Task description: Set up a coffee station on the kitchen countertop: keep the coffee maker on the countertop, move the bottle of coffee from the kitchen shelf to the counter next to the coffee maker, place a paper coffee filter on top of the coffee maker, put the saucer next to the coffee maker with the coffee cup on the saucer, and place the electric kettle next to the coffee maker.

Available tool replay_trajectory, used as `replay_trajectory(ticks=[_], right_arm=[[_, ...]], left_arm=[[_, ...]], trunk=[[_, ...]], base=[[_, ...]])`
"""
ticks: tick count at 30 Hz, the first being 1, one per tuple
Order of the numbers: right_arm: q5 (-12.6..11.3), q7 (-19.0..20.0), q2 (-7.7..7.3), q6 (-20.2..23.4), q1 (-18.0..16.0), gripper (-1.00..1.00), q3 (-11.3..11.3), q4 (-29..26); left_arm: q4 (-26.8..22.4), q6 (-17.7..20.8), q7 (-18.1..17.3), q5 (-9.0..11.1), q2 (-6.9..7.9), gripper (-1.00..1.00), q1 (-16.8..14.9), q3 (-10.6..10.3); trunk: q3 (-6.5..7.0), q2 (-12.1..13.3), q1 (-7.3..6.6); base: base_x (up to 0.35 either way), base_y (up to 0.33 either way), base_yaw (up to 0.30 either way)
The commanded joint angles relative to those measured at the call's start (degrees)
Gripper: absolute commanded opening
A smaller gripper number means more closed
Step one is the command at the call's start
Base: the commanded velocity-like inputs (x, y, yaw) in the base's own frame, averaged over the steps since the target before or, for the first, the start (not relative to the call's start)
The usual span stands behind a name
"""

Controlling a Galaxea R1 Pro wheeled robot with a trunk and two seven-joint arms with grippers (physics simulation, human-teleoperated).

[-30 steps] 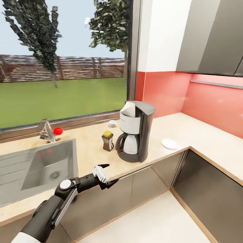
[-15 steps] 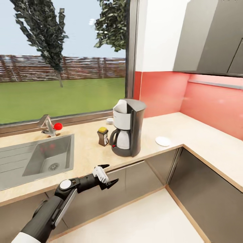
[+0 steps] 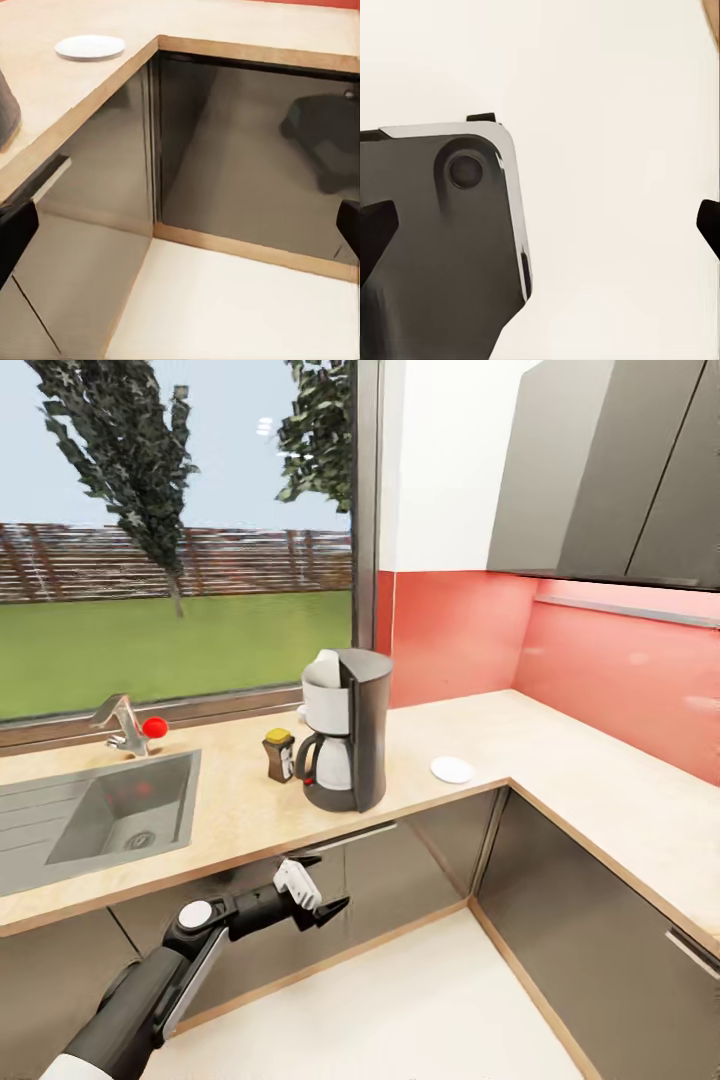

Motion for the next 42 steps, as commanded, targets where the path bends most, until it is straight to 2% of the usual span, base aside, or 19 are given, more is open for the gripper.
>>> replay_trajectory(ticks=[1, 7, 10, 14, 18, 20, 23, 28, 30, 33, 38, 42], right_arm=[[0.6, -0.1, 0.02, -0.2, 0.0, 1.00, -0.4, 0.0], [0.6, -0.1, 0.06, -0.2, 0.0, 1.00, -0.4, 0.1], [0.6, 0.0, 0.12, -0.1, 0.0, 1.00, -0.3, 0.1], [0.6, 0.0, 0.36, -0.1, 0.0, 1.00, -0.2, 0.1], [0.7, 0.1, 0.48, -0.1, 0.0, 1.00, -0.2, 0.1], [0.7, 0.2, 0.51, -0.1, 0.0, 1.00, -0.2, 0.1], [0.6, 0.3, 0.62, -0.1, 0.0, 1.00, -0.2, 0.1], [0.6, 0.3, 0.75, -0.1, 0.0, 1.00, -0.2, 0.1], [0.6, 0.2, 0.77, -0.1, 0.0, 1.00, -0.2, 0.1], [0.6, 0.2, 0.77, -0.1, 0.0, 1.00, -0.2, 0.0], [0.5, 0.2, 0.83, -0.1, 0.0, 1.00, -0.2, -0.6], [0.4, 0.3, 2.04, -0.1, 0.0, 1.00, -0.2, -1.9]], left_arm=[[0.6, 0.4, 0.0, 0.4, 0.03, 1.00, 0.2, -0.1], [5.8, -0.8, 1.4, 0.5, -0.10, 1.00, 2.5, -0.1], [9.9, -2.9, 2.8, 0.6, -0.79, 1.00, 3.1, -0.1], [16.2, -5.0, 7.2, 0.5, -3.04, 1.00, 3.2, -0.1], [19.9, -5.5, 12.6, 0.4, -5.66, 1.00, 3.3, -0.1], [21.5, -5.5, 15.2, 0.5, -6.35, 1.00, 3.3, -0.1], [24.1, -5.4, 17.0, 0.5, -6.70, 1.00, 3.3, 0.1], [28.0, -5.1, 18.0, 0.6, -6.68, 1.00, 3.3, 0.4], [33.8, -4.9, 21.4, 0.7, -6.89, 1.00, 3.2, 0.6], [36.1, -4.8, 24.7, 0.7, -7.06, 1.00, 3.2, 0.7], [36.5, -2.9, 25.7, 0.7, -7.06, 1.00, 3.2, 0.7], [36.0, 2.6, 25.6, 0.8, -7.15, 1.00, 3.0, 0.6]], trunk=[[-0.11, -0.1, 0.03], [-0.11, -0.1, 0.03], [-0.11, -0.1, 0.03], [-0.11, -0.1, 0.03], [-0.11, -0.1, 0.03], [-0.11, -0.1, 0.03], [-0.11, -0.1, 0.03], [-0.11, -0.1, 0.03], [-0.11, -0.1, 0.03], [-0.11, -0.1, 0.03], [-0.11, -0.1, 0.03], [-0.11, -0.1, 0.03]], base=[[-0.022, -0.253, 0.005], [-0.006, -0.200, 0.146], [-0.001, -0.136, 0.259], [0.000, -0.033, 0.272], [0.000, -0.007, 0.275], [0.000, -0.002, 0.276], [0.000, -0.001, 0.276], [0.000, 0.000, 0.276], [0.000, 0.000, 0.276], [0.000, 0.000, 0.232], [0.000, 0.000, 0.046], [0.000, 0.000, 0.006]])
